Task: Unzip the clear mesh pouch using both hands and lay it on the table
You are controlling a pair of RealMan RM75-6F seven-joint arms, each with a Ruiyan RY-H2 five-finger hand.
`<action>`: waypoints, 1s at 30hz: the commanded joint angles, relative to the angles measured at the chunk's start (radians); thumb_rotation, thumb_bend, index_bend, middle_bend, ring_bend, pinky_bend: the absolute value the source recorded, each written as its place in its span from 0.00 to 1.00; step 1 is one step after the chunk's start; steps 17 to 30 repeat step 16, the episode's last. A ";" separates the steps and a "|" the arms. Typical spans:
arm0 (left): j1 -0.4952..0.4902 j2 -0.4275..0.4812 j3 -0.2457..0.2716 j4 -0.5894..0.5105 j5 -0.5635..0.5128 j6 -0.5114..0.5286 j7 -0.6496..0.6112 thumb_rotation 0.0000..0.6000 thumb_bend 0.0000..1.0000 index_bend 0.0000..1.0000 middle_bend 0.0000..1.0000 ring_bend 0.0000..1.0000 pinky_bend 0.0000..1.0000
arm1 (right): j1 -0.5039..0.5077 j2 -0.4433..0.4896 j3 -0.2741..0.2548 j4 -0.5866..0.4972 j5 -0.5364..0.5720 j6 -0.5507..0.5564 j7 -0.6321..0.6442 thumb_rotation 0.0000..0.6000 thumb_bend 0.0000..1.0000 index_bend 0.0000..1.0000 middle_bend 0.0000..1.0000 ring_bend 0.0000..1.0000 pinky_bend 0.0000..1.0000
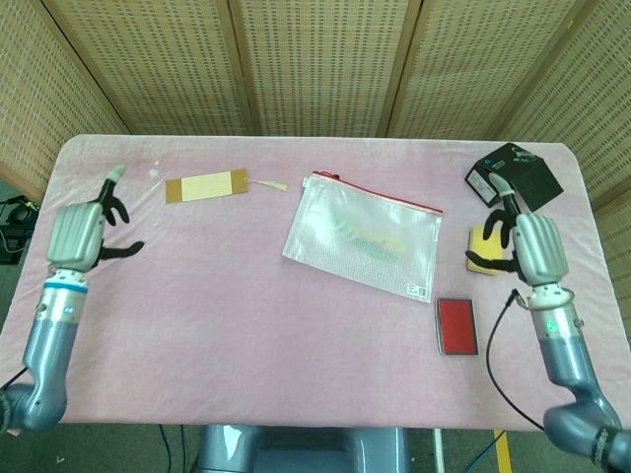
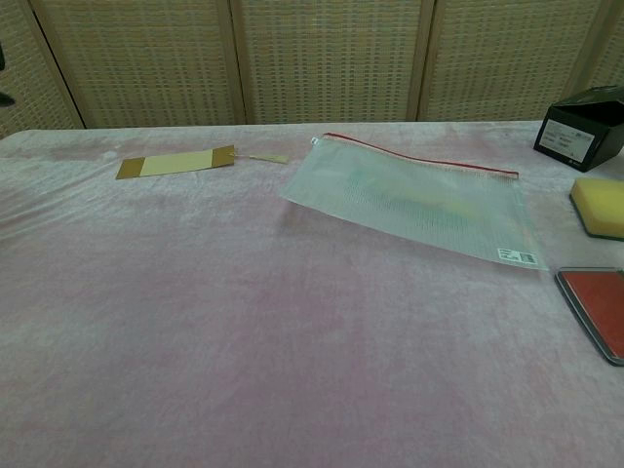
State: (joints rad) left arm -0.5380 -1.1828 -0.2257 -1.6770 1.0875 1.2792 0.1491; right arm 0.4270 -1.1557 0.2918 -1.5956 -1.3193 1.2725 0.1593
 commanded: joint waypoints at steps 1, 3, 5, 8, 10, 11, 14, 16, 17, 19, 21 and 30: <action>0.112 0.055 0.093 -0.071 0.067 0.099 0.034 1.00 0.00 0.00 0.00 0.00 0.00 | -0.113 0.022 -0.119 0.063 -0.129 0.142 -0.107 1.00 0.00 0.07 0.06 0.05 0.04; 0.163 0.054 0.129 -0.077 0.103 0.147 0.022 1.00 0.00 0.00 0.00 0.00 0.00 | -0.146 0.019 -0.144 0.070 -0.155 0.185 -0.122 1.00 0.00 0.06 0.00 0.00 0.00; 0.207 0.046 0.159 -0.068 0.141 0.191 0.008 1.00 0.00 0.00 0.00 0.00 0.00 | -0.174 0.015 -0.165 0.079 -0.177 0.222 -0.137 1.00 0.00 0.05 0.00 0.00 0.00; 0.277 0.018 0.205 -0.030 0.208 0.270 -0.002 1.00 0.00 0.00 0.00 0.00 0.00 | -0.221 0.009 -0.200 0.093 -0.207 0.274 -0.173 1.00 0.00 0.05 0.00 0.00 0.00; 0.306 0.004 0.221 -0.006 0.236 0.299 -0.013 1.00 0.00 0.00 0.00 0.00 0.00 | -0.245 0.004 -0.214 0.096 -0.219 0.301 -0.192 1.00 0.00 0.04 0.00 0.00 0.00; 0.318 -0.001 0.225 0.002 0.243 0.307 -0.025 1.00 0.00 0.00 0.00 0.00 0.00 | -0.255 0.000 -0.220 0.099 -0.226 0.314 -0.200 1.00 0.00 0.04 0.00 0.00 0.00; 0.342 -0.007 0.230 0.021 0.257 0.312 -0.055 1.00 0.00 0.00 0.00 0.00 0.00 | -0.280 -0.007 -0.235 0.109 -0.243 0.341 -0.226 1.00 0.00 0.04 0.00 0.00 0.00; 0.350 -0.003 0.230 0.020 0.263 0.309 -0.069 1.00 0.00 0.00 0.00 0.00 0.00 | -0.289 -0.004 -0.240 0.104 -0.247 0.345 -0.230 1.00 0.00 0.04 0.00 0.00 0.00; 0.350 -0.003 0.230 0.020 0.263 0.309 -0.069 1.00 0.00 0.00 0.00 0.00 0.00 | -0.289 -0.004 -0.240 0.104 -0.247 0.345 -0.230 1.00 0.00 0.04 0.00 0.00 0.00; 0.350 -0.003 0.230 0.020 0.263 0.309 -0.069 1.00 0.00 0.00 0.00 0.00 0.00 | -0.289 -0.004 -0.240 0.104 -0.247 0.345 -0.230 1.00 0.00 0.04 0.00 0.00 0.00; 0.350 -0.003 0.230 0.020 0.263 0.309 -0.069 1.00 0.00 0.00 0.00 0.00 0.00 | -0.289 -0.004 -0.240 0.104 -0.247 0.345 -0.230 1.00 0.00 0.04 0.00 0.00 0.00; 0.350 -0.003 0.230 0.020 0.263 0.309 -0.069 1.00 0.00 0.00 0.00 0.00 0.00 | -0.289 -0.004 -0.240 0.104 -0.247 0.345 -0.230 1.00 0.00 0.04 0.00 0.00 0.00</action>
